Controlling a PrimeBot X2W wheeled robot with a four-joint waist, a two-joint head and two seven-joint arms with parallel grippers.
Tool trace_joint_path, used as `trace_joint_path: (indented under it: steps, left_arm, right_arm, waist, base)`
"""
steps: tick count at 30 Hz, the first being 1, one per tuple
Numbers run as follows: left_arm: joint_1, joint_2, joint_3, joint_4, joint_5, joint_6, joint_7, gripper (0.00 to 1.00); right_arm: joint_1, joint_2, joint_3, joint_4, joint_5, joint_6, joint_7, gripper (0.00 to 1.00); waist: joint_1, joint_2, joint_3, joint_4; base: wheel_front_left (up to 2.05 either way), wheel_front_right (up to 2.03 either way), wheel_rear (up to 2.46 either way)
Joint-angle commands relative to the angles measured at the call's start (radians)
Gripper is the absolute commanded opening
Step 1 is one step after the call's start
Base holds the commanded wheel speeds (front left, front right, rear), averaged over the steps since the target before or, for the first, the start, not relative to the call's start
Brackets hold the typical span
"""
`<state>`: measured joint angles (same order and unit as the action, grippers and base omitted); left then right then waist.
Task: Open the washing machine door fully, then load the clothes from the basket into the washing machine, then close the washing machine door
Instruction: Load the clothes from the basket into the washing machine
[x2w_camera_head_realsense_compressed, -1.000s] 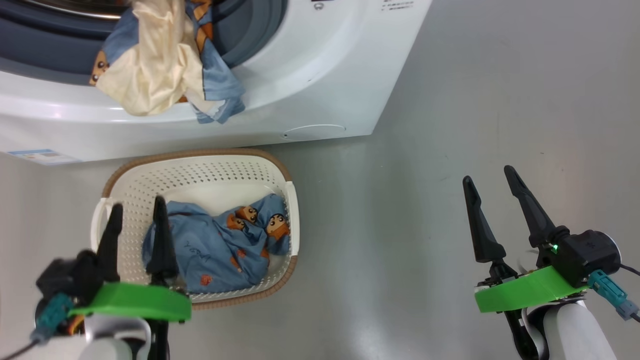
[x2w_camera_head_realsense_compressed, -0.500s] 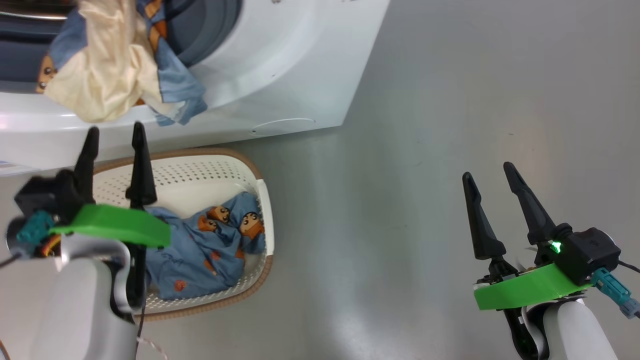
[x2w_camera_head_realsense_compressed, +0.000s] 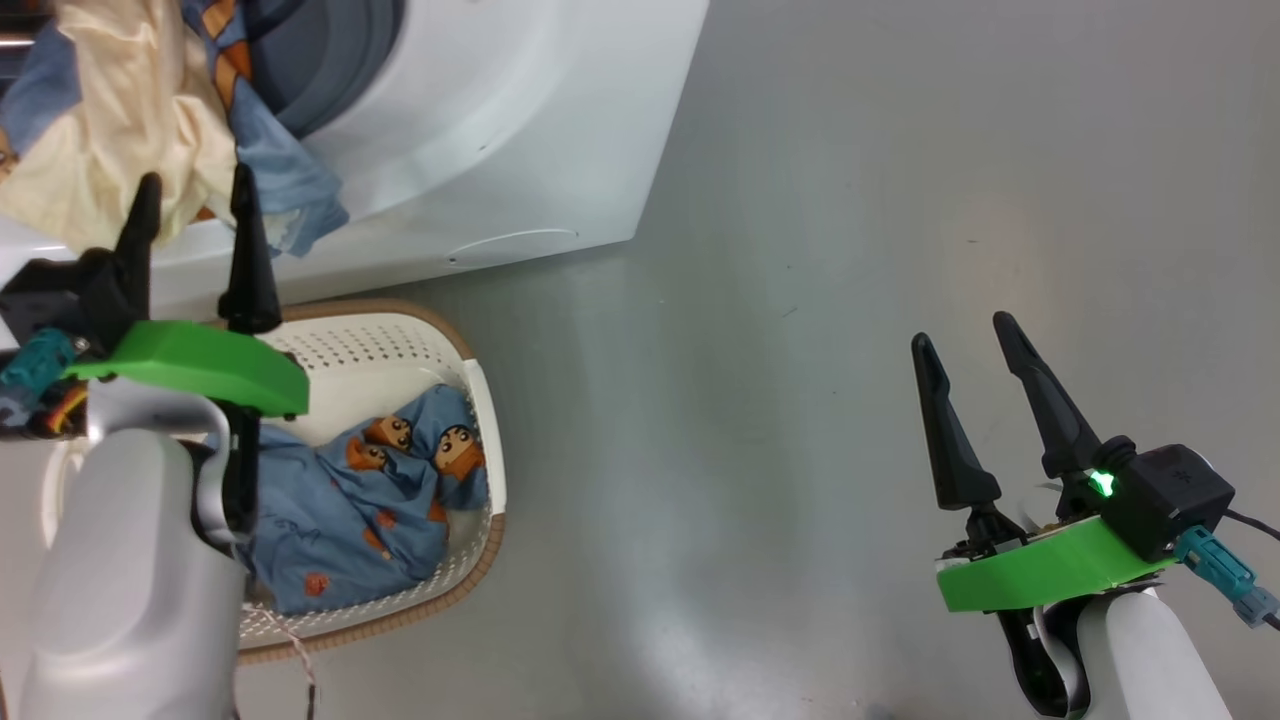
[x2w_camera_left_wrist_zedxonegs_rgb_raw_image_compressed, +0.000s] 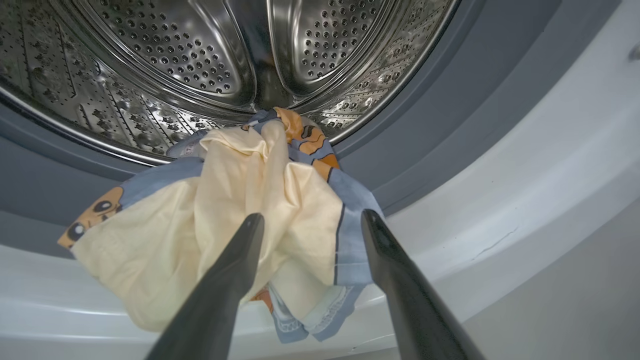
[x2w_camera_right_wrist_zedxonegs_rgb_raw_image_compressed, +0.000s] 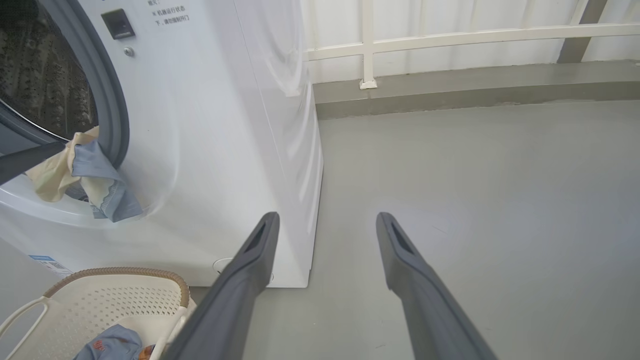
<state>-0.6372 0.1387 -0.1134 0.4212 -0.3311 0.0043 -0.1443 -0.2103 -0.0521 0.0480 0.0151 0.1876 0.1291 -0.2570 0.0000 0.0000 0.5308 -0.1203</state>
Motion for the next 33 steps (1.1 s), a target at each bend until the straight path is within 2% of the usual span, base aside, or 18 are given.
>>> trace_joint_path:
  steps: [1, 7, 21, 33]
  left_arm:
    - [-0.024, 0.044, 0.024, -0.004, 0.015, 0.002, -0.011, 1.00]
    - [-0.078, 0.060, 0.019, 0.069, 0.026, 0.012, -0.019, 1.00]
    - [-0.155, 0.060, -0.009, 0.190, 0.036, 0.021, -0.030, 1.00]
    - [-0.207, 0.088, -0.010, 0.291, 0.035, 0.027, -0.054, 1.00]
  right_arm:
    - [0.000, 0.002, 0.021, -0.024, 0.009, 0.002, -0.005, 1.00]
    - [0.001, 0.002, 0.022, -0.027, 0.014, 0.002, -0.005, 1.00]
    - [-0.005, 0.002, 0.028, -0.028, 0.019, 0.002, -0.005, 1.00]
    - [-0.006, 0.002, 0.023, -0.030, 0.021, 0.002, -0.005, 1.00]
  waist:
    - [0.0000, 0.0000, 0.002, -0.007]
    - [0.0000, 0.0000, 0.013, -0.019]
    - [0.0000, 0.0000, 0.032, -0.034]
    - [0.0000, 0.0000, 0.040, -0.037]
  base:
    - [0.00, 0.00, 0.00]
    - [0.00, 0.00, 0.00]
    - [0.00, 0.00, 0.00]
    - [0.00, 0.00, 0.00]
